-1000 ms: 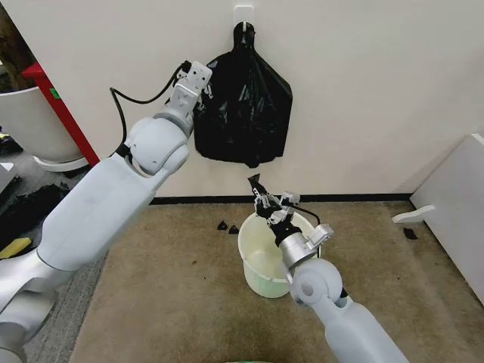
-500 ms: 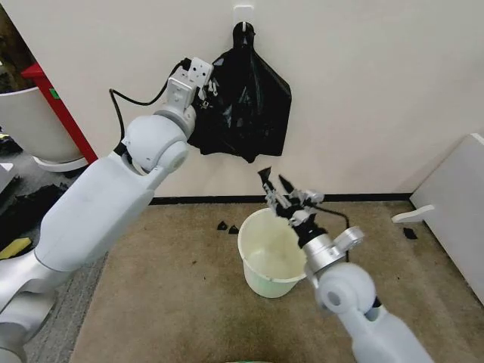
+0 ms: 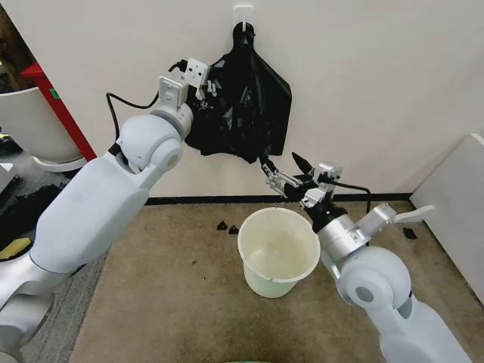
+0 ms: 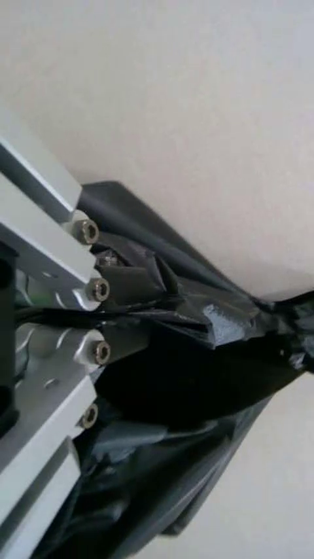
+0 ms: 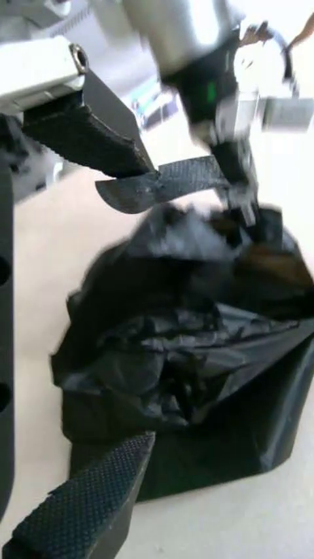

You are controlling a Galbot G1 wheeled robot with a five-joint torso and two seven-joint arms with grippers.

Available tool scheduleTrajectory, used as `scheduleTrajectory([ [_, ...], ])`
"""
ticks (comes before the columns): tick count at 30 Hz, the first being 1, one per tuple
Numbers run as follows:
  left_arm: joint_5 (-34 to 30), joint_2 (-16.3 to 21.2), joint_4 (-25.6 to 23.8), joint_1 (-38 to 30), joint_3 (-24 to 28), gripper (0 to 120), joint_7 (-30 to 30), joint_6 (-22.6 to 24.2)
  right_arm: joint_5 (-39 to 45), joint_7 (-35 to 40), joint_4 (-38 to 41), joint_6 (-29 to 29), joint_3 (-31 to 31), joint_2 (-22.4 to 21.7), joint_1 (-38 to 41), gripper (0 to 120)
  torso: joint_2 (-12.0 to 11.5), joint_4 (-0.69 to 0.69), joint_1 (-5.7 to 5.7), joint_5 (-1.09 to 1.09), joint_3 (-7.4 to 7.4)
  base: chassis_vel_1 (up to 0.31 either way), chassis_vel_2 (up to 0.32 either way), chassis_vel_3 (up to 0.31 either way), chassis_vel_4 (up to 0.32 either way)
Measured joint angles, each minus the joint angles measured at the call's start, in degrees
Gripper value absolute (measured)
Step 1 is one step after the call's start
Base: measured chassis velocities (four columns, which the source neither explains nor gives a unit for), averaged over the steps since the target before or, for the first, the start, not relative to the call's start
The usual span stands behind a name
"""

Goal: Place the garbage bag over the trash bin.

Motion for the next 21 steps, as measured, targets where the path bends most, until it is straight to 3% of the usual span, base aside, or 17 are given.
scheduleTrajectory([
  [13,-6.86,1.25,0.71,2.58,-1.94,0,5.77,-4.81,-3.17,11.20,-9.91,-3.85,-9.58,4.14,17.79,100,0.00,0.00,0.00,-0.02,0.00,0.000,0.000,0.000,0.000],
  [21,-6.90,1.19,0.41,2.60,-2.24,0,5.84,-5.23,-4.57,13.76,-16.96,-4.81,-12.06,7.22,22.62,100,0.00,0.00,0.00,-0.01,0.00,0.000,0.000,0.000,0.000],
])
